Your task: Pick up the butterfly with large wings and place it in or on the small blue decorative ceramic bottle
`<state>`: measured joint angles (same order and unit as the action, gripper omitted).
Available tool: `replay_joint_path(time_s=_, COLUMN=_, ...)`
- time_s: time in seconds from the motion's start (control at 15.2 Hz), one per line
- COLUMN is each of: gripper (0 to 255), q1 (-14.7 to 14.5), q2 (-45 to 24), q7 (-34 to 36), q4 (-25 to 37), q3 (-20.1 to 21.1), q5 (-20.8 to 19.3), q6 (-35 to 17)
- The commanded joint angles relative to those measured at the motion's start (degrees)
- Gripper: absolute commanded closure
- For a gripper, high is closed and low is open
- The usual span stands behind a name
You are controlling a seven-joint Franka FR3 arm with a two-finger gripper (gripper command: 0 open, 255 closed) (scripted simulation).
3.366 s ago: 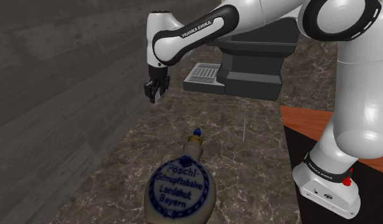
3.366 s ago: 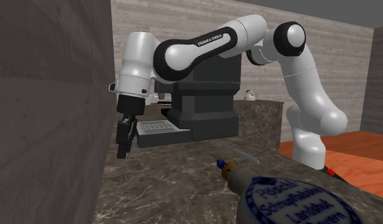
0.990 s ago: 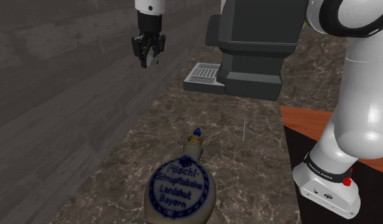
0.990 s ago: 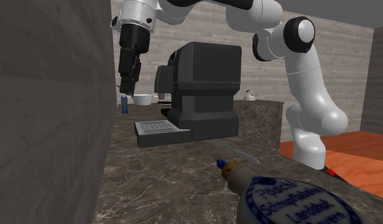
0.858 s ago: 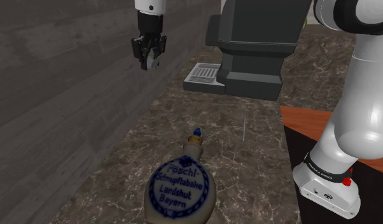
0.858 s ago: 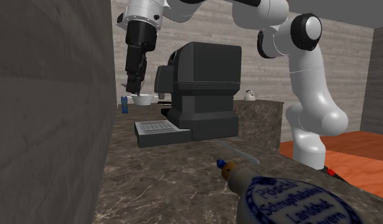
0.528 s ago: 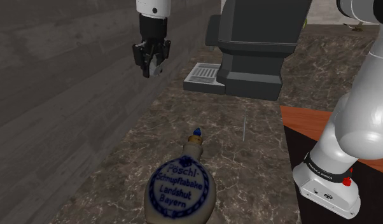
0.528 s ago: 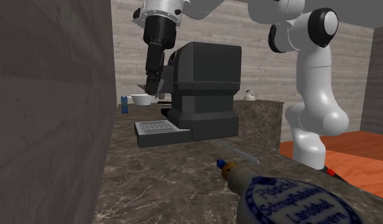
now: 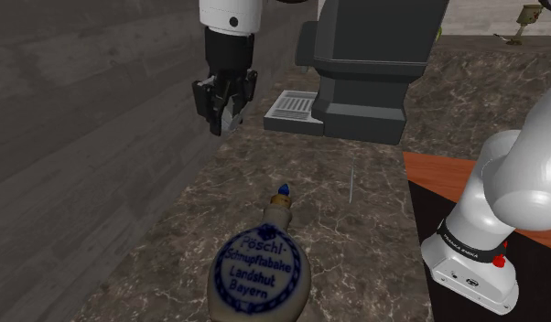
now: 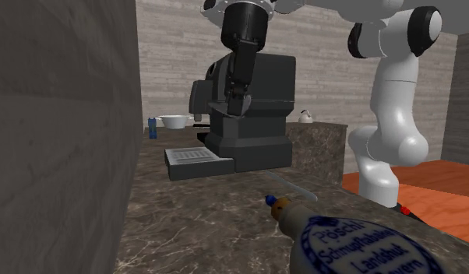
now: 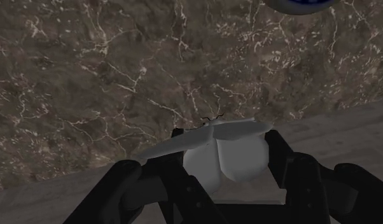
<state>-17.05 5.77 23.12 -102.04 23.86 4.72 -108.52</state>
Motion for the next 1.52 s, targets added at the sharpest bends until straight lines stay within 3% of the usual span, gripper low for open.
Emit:
replay_joint_path(time_s=0.0, gripper=255, q1=-0.9, q2=2.4, q7=1.6, q4=-2.8, q3=0.9, q5=0.8, q6=-0.7)
replay_joint_path(time_s=0.86, gripper=255, q1=-7.5, q2=11.9, q7=16.1, q4=-10.0, q3=9.8, q5=4.0, q6=-0.6)
replay_joint_path(time_s=1.45, gripper=255, q1=-7.9, q2=12.0, q7=15.9, q4=-17.1, q3=10.5, q5=4.6, q6=-7.5)
